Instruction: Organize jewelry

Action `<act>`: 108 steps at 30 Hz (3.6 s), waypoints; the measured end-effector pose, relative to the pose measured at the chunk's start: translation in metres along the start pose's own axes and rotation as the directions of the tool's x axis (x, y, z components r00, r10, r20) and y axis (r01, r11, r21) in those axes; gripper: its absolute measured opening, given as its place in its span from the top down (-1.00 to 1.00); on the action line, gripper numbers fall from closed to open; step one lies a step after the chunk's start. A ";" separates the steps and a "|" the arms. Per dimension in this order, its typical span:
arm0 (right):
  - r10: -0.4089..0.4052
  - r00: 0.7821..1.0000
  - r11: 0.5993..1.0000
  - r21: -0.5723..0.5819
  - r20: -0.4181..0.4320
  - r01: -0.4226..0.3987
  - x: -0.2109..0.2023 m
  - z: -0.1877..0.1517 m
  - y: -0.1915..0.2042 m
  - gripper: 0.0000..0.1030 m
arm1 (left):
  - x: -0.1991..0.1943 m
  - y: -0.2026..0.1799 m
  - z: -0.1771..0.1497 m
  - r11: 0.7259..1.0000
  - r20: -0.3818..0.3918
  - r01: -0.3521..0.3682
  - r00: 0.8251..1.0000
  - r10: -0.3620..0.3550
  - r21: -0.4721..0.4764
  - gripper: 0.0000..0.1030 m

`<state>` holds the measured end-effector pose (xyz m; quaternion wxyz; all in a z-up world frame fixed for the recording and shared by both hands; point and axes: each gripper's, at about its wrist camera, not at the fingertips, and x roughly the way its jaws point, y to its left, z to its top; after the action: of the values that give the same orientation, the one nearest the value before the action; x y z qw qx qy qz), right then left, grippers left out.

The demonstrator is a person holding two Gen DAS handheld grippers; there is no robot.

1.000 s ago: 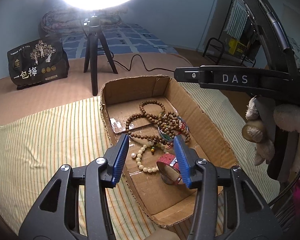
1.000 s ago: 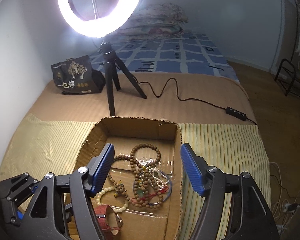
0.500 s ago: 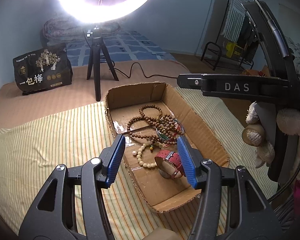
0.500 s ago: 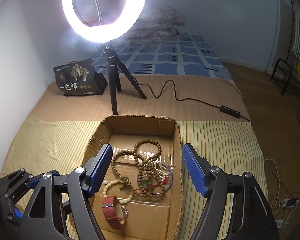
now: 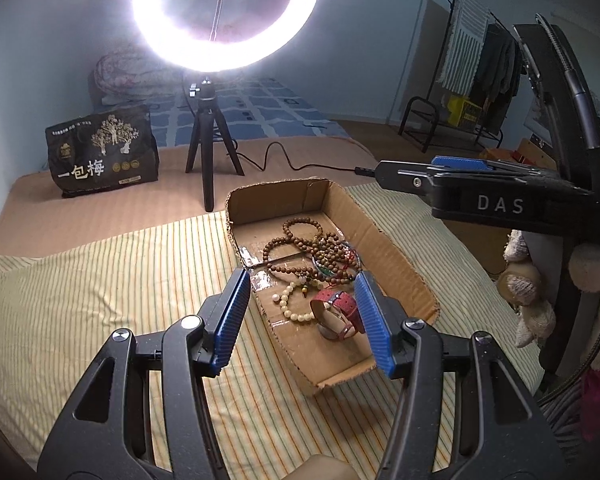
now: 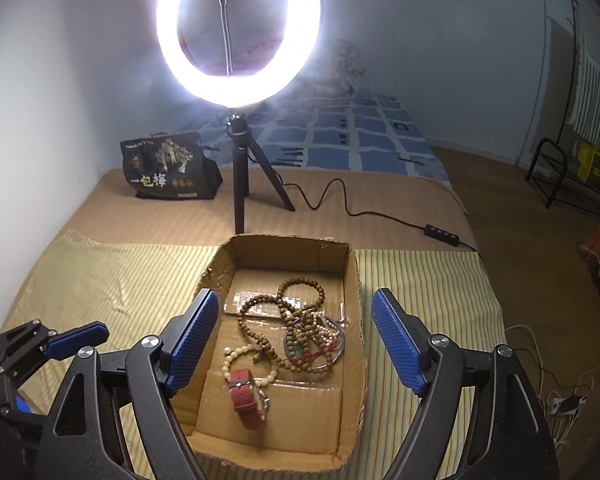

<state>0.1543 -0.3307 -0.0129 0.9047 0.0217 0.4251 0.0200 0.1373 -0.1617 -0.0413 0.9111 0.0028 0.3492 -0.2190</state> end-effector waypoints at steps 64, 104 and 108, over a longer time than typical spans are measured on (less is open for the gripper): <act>-0.040 0.985 0.999 -0.008 0.169 0.042 -0.076 -0.050 0.038 -0.57 | -0.086 -0.010 -0.033 0.988 0.126 -0.128 0.985 0.118 0.080 -1.00; -0.034 0.987 0.999 -0.024 0.160 0.038 -0.074 -0.053 0.041 -0.59 | -0.085 -0.010 -0.035 0.988 0.126 -0.138 0.984 0.127 0.076 -1.00; -0.035 0.987 0.999 -0.025 0.159 0.039 -0.074 -0.053 0.041 -0.59 | -0.087 -0.008 -0.039 0.987 0.135 -0.140 0.982 0.129 0.076 -1.00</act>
<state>0.0654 -0.2924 0.0121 0.9360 0.0027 0.3519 0.0073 0.0521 -0.1288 -0.0142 0.9436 0.0511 0.2785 -0.1713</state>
